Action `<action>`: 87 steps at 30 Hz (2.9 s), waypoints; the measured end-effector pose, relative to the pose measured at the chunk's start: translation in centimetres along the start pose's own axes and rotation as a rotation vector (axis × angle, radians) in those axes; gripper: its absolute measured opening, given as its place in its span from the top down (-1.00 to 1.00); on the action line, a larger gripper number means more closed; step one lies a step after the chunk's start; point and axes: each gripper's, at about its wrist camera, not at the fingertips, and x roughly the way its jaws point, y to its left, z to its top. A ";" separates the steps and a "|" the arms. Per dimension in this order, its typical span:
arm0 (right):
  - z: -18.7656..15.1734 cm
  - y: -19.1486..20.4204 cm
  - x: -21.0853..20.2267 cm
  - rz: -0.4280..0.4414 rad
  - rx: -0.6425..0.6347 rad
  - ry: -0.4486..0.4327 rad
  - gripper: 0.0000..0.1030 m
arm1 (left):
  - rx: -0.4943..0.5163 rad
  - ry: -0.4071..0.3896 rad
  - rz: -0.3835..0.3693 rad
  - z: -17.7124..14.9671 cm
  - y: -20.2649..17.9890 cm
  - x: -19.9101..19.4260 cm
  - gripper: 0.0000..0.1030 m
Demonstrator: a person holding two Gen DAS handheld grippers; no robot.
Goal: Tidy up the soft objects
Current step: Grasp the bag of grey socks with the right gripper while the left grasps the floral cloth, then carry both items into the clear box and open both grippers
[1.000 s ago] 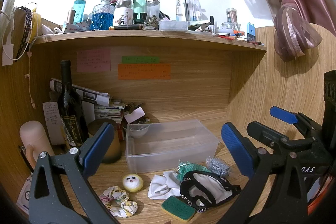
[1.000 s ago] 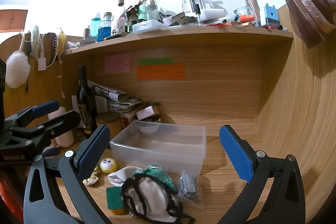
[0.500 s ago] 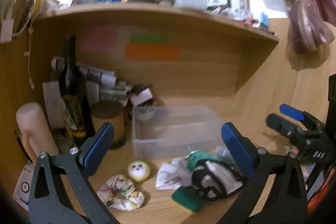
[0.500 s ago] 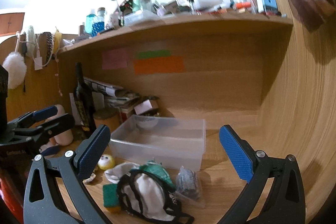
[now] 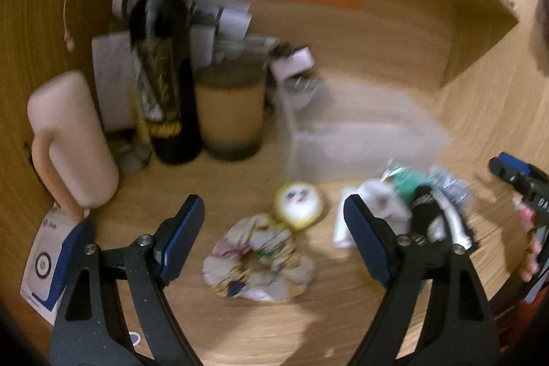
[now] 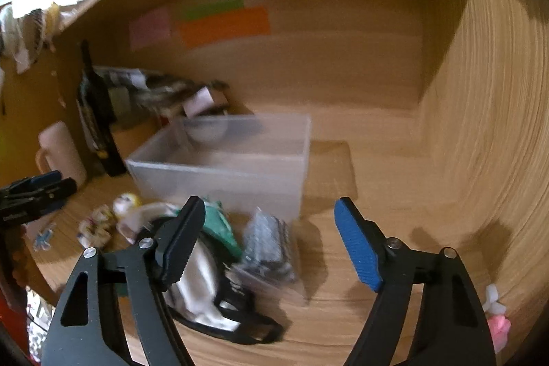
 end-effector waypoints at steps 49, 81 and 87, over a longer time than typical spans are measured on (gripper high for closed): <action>2.1 -1.5 1.4 0.101 0.038 0.055 0.51 | 0.003 -0.080 -0.066 3.4 -1.1 -1.0 0.84; 7.3 2.3 12.5 0.117 -0.103 0.199 0.51 | 0.069 0.098 -0.127 10.4 -7.5 13.3 0.84; 6.7 2.5 15.3 0.083 -0.127 0.292 0.51 | 0.093 0.180 -0.120 9.8 -8.0 16.0 0.84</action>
